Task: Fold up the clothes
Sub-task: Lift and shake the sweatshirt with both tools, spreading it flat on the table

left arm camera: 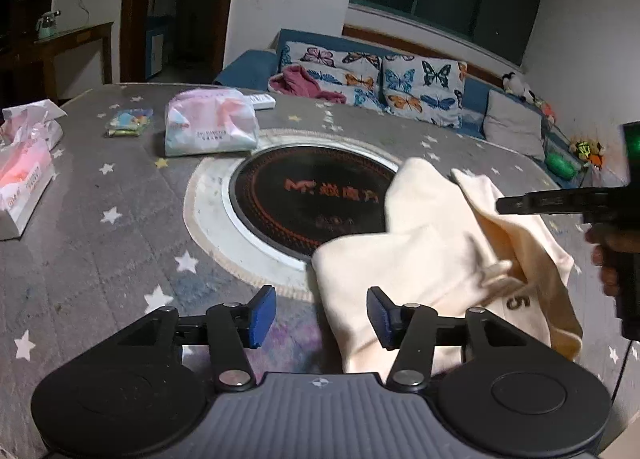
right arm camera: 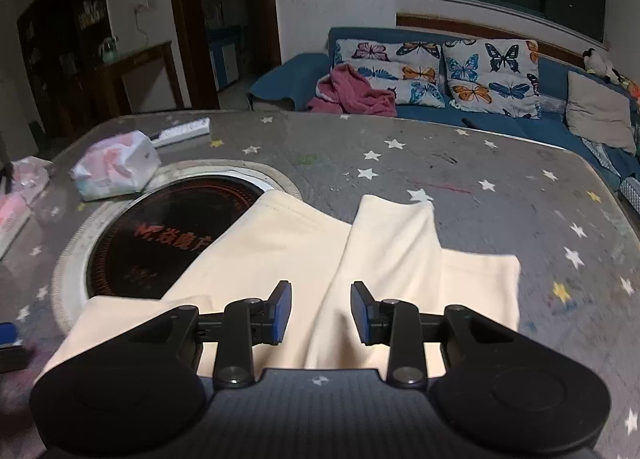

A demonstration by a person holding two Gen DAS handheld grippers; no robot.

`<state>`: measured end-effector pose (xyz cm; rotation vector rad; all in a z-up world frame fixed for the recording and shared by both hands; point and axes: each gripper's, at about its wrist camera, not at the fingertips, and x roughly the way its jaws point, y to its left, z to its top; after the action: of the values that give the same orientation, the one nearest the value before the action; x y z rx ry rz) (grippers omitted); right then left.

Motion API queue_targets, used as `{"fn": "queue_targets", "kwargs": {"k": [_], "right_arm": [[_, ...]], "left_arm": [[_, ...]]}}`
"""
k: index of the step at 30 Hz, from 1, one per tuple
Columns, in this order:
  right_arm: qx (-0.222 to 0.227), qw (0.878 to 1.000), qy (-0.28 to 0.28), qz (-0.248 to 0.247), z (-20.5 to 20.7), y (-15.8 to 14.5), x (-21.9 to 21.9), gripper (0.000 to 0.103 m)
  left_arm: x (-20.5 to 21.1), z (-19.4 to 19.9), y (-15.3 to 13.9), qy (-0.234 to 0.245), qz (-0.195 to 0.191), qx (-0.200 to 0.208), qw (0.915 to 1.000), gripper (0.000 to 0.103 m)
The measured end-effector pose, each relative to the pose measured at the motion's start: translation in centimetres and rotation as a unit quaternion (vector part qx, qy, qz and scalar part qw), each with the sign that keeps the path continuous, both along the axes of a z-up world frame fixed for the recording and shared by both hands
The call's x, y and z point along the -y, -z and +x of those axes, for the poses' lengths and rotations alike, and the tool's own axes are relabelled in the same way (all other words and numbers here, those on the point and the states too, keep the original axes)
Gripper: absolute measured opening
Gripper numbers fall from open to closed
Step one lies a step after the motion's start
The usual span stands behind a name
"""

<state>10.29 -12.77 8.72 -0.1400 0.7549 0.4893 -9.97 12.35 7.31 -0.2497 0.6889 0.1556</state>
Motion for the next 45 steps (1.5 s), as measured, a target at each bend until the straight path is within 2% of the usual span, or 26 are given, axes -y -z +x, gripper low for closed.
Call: {"fn": "queue_targets", "kwargs": {"k": [9, 11, 14, 18, 23, 28, 34, 38, 40, 43, 45], "right_arm": [[-0.011, 0.998, 0.031, -0.051, 5.2, 2.9, -3.1, 0.030], [-0.019, 0.998, 0.036, -0.056, 5.9, 3.7, -3.2, 0.022], [-0.001, 0.997, 0.040, -0.071, 5.6, 4.0, -3.1, 0.006], [0.018, 0.996, 0.049, -0.071, 5.0, 3.4, -2.0, 0.002], [0.038, 0.996, 0.071, -0.043, 3.7, 1.0, 1.8, 0.002], [0.064, 0.992, 0.108, -0.012, 0.9, -1.6, 7.2, 0.002], [0.098, 0.981, 0.165, 0.012, -3.7, -3.6, 13.8, 0.002], [0.119, 0.968, 0.219, 0.024, -7.1, -3.9, 18.1, 0.002], [0.125, 0.960, 0.249, 0.027, -8.7, -3.7, 20.2, 0.002], [0.111, 0.953, 0.282, 0.026, -10.1, -2.7, 22.7, 0.002], [0.089, 0.950, 0.299, 0.024, -10.5, -1.6, 24.0, 0.002]], "left_arm": [[0.7, 1.1, 0.0, 0.018, -0.006, 0.001, 0.9998, 0.056], [1.0, 1.4, 0.1, 0.024, -0.006, 0.000, 0.9997, 0.056], [1.7, 2.0, 0.3, 0.036, -0.005, -0.004, 0.9993, 0.056], [3.1, 2.7, 0.6, 0.061, -0.005, -0.006, 0.9981, 0.056], [5.6, 3.4, 0.4, 0.111, -0.009, 0.003, 0.9937, 0.056], [8.9, 4.1, 0.4, 0.168, -0.007, 0.014, 0.9857, 0.056], [12.4, 5.3, 1.3, 0.221, 0.011, 0.009, 0.9751, 0.057], [13.2, 5.5, 2.1, 0.240, 0.019, 0.002, 0.9706, 0.054], [13.4, 5.5, 2.5, 0.251, 0.020, -0.002, 0.9679, 0.043], [13.6, 5.4, 3.5, 0.267, 0.020, -0.020, 0.9632, 0.009], [13.6, 4.7, 3.8, 0.278, 0.022, -0.022, 0.9602, 0.005]]}}
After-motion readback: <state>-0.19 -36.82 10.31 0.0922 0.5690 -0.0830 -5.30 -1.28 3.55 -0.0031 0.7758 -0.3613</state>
